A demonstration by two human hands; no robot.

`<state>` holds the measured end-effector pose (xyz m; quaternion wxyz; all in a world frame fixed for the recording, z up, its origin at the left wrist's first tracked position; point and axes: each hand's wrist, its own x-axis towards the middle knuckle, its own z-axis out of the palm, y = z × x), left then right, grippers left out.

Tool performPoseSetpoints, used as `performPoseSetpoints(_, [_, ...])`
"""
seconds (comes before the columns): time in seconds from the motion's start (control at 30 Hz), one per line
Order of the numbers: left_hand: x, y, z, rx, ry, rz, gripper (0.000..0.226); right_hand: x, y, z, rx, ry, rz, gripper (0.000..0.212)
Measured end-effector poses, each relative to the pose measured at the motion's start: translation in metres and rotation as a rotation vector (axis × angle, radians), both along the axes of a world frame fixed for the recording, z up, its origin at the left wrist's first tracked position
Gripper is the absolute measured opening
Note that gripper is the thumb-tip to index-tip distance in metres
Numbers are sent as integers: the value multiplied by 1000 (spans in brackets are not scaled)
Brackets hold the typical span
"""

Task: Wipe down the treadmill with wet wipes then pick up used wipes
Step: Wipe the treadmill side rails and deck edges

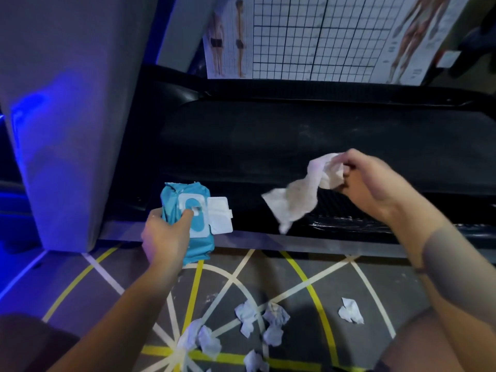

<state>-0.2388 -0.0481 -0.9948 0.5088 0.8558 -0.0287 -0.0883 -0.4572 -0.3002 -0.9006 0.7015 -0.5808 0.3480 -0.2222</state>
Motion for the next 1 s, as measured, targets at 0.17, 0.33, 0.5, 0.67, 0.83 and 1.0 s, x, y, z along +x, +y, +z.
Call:
performPoseSetpoints(0.17, [-1, -2, 2, -40, 33, -3, 38, 24, 13, -17, -120, 206, -40, 33])
performPoseSetpoints(0.33, [-1, -4, 1, -105, 80, -38, 33, 51, -10, -34, -429, 210, -318, 8])
performPoseSetpoints(0.5, [4, -2, 4, -125, 99, -47, 31, 61, -11, -29, -856, 112, -300, 5])
performPoseSetpoints(0.67, [12, -2, 0, -180, 152, -29, 33, 67, -5, -78, -1097, 568, 231, 12])
performPoseSetpoints(0.83, [16, -4, -3, -222, 172, -29, 32, 59, 17, -115, -1010, 1022, 689, 23])
performPoseSetpoints(1.0, [21, -6, -7, -273, 189, -46, 27, 56, 15, -95, -765, 900, 730, 26])
